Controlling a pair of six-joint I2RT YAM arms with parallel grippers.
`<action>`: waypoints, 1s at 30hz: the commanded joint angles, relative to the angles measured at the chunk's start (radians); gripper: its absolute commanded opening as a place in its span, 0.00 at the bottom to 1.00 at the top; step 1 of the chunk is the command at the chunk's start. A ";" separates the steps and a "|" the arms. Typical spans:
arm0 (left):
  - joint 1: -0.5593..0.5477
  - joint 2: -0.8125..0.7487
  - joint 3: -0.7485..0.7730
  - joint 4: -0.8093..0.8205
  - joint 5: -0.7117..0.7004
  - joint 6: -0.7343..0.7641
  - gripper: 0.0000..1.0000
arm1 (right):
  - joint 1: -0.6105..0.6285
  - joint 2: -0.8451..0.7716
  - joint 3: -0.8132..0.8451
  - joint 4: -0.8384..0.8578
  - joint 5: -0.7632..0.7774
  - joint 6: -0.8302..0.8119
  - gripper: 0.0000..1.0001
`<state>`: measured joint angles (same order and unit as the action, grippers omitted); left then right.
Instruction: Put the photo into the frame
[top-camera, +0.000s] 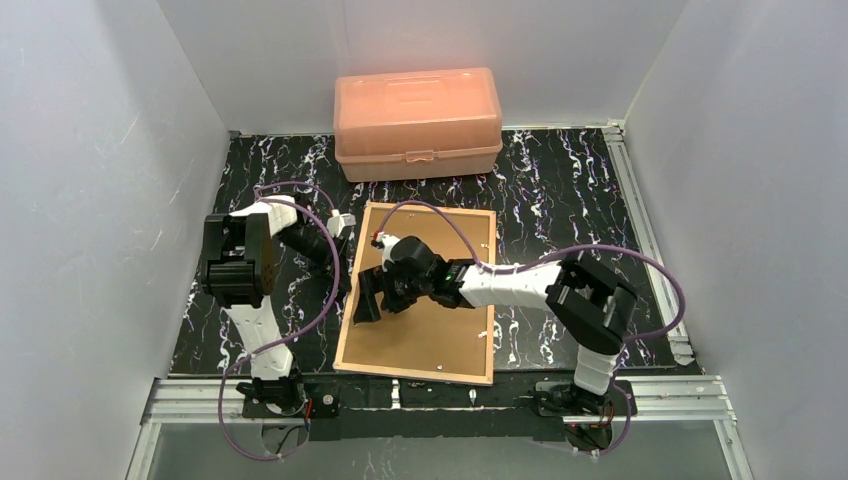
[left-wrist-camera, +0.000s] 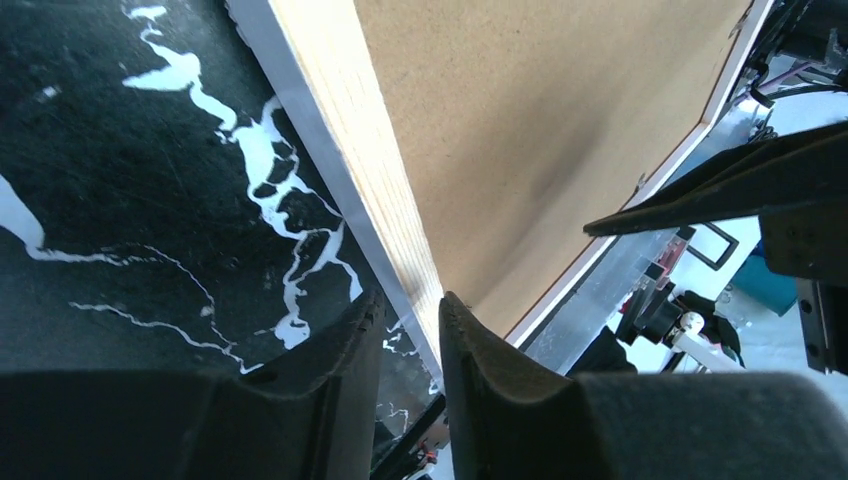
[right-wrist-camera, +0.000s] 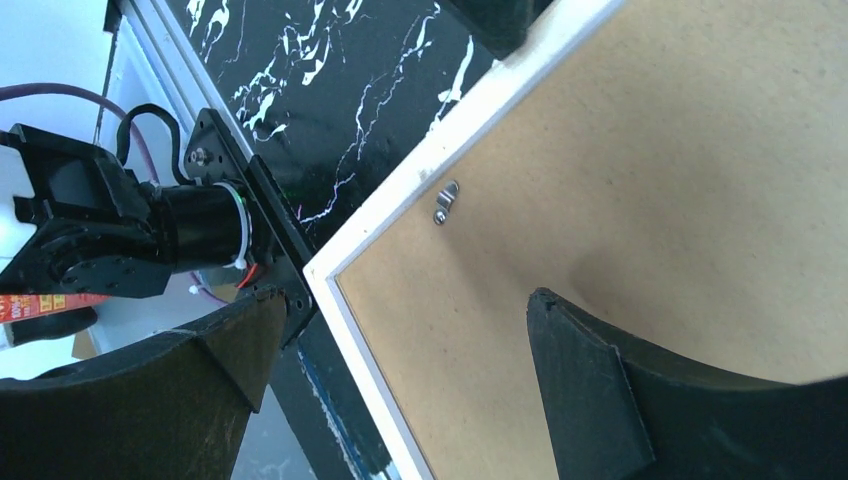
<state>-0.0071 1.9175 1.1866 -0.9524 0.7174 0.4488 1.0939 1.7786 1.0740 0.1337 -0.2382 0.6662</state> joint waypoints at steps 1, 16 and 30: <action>-0.002 0.031 0.028 0.006 -0.001 -0.015 0.22 | 0.021 0.052 0.076 0.115 -0.001 -0.001 0.99; -0.005 0.049 0.021 0.027 -0.020 -0.032 0.04 | 0.066 0.177 0.159 0.134 -0.066 0.034 0.96; -0.005 0.034 0.019 0.023 -0.028 -0.028 0.03 | 0.075 0.229 0.168 0.166 -0.101 0.063 0.96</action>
<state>-0.0059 1.9678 1.1999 -0.9443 0.7189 0.4068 1.1606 1.9881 1.1999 0.2546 -0.3134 0.7151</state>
